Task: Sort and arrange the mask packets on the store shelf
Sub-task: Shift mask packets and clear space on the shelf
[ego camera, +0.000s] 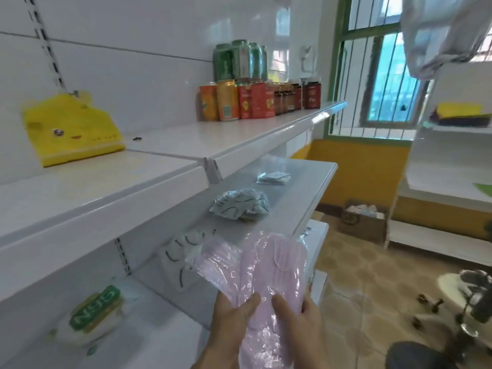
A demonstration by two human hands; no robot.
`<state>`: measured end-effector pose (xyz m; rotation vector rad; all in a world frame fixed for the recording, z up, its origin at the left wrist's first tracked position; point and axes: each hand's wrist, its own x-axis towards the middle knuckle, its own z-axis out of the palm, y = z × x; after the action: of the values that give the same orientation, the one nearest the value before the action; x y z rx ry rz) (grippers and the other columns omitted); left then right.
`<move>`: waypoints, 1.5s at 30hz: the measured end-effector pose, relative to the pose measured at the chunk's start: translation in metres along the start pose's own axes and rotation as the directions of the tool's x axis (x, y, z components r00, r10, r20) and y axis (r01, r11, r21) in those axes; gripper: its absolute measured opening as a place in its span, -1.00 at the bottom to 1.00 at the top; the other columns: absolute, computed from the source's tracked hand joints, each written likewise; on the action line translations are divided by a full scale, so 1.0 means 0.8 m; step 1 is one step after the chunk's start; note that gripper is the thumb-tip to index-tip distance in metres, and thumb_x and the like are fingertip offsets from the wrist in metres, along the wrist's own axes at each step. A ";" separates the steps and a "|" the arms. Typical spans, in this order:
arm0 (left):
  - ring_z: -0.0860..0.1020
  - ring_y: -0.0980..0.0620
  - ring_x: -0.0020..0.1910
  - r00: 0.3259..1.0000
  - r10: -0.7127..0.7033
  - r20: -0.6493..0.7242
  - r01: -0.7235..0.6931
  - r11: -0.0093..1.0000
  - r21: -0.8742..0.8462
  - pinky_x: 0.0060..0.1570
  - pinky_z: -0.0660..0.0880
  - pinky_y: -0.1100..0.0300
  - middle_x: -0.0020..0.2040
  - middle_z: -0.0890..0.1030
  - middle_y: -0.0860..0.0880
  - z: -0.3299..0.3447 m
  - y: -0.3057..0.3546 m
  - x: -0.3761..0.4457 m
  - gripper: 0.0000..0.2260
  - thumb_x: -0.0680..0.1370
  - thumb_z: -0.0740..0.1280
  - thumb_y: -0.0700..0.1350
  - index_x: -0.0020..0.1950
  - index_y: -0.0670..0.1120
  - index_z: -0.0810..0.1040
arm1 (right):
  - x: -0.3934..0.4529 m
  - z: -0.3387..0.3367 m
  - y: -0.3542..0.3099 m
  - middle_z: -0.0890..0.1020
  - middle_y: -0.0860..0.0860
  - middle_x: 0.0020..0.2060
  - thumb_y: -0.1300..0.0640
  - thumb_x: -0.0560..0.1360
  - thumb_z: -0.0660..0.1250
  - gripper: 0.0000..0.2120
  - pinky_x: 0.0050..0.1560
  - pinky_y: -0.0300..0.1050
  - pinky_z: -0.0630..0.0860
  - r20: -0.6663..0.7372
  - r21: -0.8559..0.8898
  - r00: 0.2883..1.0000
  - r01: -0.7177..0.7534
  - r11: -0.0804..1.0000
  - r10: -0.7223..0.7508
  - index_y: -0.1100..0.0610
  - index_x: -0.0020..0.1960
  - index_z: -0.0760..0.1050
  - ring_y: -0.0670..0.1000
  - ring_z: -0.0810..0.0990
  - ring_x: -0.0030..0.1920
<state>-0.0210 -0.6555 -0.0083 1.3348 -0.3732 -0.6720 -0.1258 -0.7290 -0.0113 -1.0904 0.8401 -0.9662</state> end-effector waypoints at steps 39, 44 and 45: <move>0.62 0.02 -0.04 0.981 -0.092 -0.168 0.090 0.996 -0.023 -0.01 0.52 0.07 0.03 0.66 -0.02 0.557 -0.023 0.657 -0.90 0.65 0.27 -0.15 0.05 -0.04 0.58 | 0.834 -0.143 -0.091 0.74 0.03 0.05 0.17 0.39 0.59 -0.51 0.15 0.24 0.62 0.024 -0.030 1.000 -0.011 0.999 0.011 0.04 0.26 0.53 0.11 0.73 0.06; 0.71 -0.13 -0.15 0.980 -0.144 -0.134 0.137 0.989 -0.064 -0.07 0.61 0.02 -0.15 0.74 -0.14 0.584 -0.020 0.749 -0.82 0.65 0.29 -0.13 0.02 -0.19 0.65 | 0.942 -0.128 -0.082 0.72 0.00 0.08 0.23 0.42 0.58 -0.51 0.14 0.22 0.63 0.050 -0.015 0.998 -0.036 0.999 0.037 -0.03 0.25 0.49 0.08 0.72 0.07; 0.72 -0.13 -0.16 0.982 -0.138 -0.127 0.135 0.990 -0.037 -0.09 0.62 0.02 -0.16 0.74 -0.14 0.589 -0.021 0.768 -0.80 0.66 0.28 -0.14 0.01 -0.22 0.66 | 0.966 -0.126 -0.080 0.71 0.01 0.11 0.24 0.44 0.56 -0.50 0.14 0.23 0.63 0.067 -0.017 0.996 -0.057 0.998 0.058 -0.03 0.28 0.48 0.10 0.71 0.08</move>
<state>0.1546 -1.4096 0.0003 1.3780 -0.1684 -0.6979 0.0446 -1.4918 -0.0390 -1.1002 0.8200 -0.8719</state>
